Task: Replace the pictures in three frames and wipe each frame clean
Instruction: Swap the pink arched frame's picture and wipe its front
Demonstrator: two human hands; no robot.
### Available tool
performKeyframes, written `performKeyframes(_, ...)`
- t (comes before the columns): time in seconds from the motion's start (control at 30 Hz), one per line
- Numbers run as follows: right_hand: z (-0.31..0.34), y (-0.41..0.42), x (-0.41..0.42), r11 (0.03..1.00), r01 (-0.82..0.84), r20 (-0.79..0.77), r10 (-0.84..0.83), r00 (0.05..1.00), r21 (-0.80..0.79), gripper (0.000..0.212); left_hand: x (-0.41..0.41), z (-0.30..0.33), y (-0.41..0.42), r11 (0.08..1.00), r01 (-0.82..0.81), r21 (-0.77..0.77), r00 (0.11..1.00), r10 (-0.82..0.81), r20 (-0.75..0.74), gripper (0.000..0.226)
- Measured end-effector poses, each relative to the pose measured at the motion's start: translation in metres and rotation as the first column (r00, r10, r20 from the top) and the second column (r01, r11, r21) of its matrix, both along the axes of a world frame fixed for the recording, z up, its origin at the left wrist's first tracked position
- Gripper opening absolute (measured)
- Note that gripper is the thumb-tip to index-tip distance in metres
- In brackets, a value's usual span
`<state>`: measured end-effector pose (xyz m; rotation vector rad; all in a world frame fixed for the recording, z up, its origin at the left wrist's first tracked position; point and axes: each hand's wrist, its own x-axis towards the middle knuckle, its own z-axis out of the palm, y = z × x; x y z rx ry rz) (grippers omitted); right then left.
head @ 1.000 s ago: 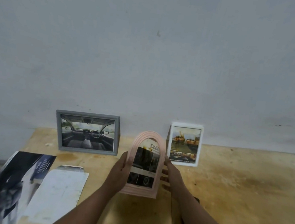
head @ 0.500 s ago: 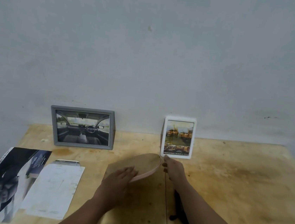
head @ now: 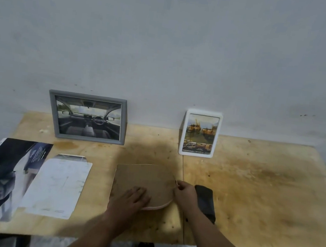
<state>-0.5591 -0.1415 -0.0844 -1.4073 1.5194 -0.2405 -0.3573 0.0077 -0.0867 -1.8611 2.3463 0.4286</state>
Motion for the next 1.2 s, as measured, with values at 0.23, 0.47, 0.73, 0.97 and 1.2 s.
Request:
performKeyframes(0.23, -0.022, 0.02, 0.009, 0.999, 0.011, -0.09, -0.006, 0.996, 0.051, 0.033, 0.005, -0.028, 0.012, 0.994, -0.054, 0.095, 0.998, 0.055, -0.007, 0.057)
performKeyframes(0.47, -0.024, 0.029, 0.011, 0.993, -0.117, -0.196, 0.108, 0.975, -0.031, 0.027, 0.029, -0.017, 0.034, 0.896, -0.432, 0.101, 0.871, 0.444, -0.21, 0.045)
performKeyframes(0.73, -0.053, 0.026, 0.012, 0.988, -0.134, -0.287, 0.106, 0.952, -0.078, 0.04, 0.049, -0.018, 0.037, 0.596, -0.706, 0.383, 0.547, 0.802, -0.239, 0.09)
performKeyframes(0.97, -0.022, 0.022, 0.028, 0.989, 0.147, -0.16, -0.141, 0.977, 0.026, 0.021, 0.051, -0.026, 0.036, 0.658, -0.661, 0.362, 0.604, 0.752, -0.264, 0.092)
performKeyframes(1.2, -0.029, 0.013, 0.019, 0.974, 0.223, -0.147, -0.214, 0.966, 0.049, 0.023, 0.056, -0.028, 0.036, 0.688, -0.627, 0.365, 0.667, 0.716, -0.203, 0.092)
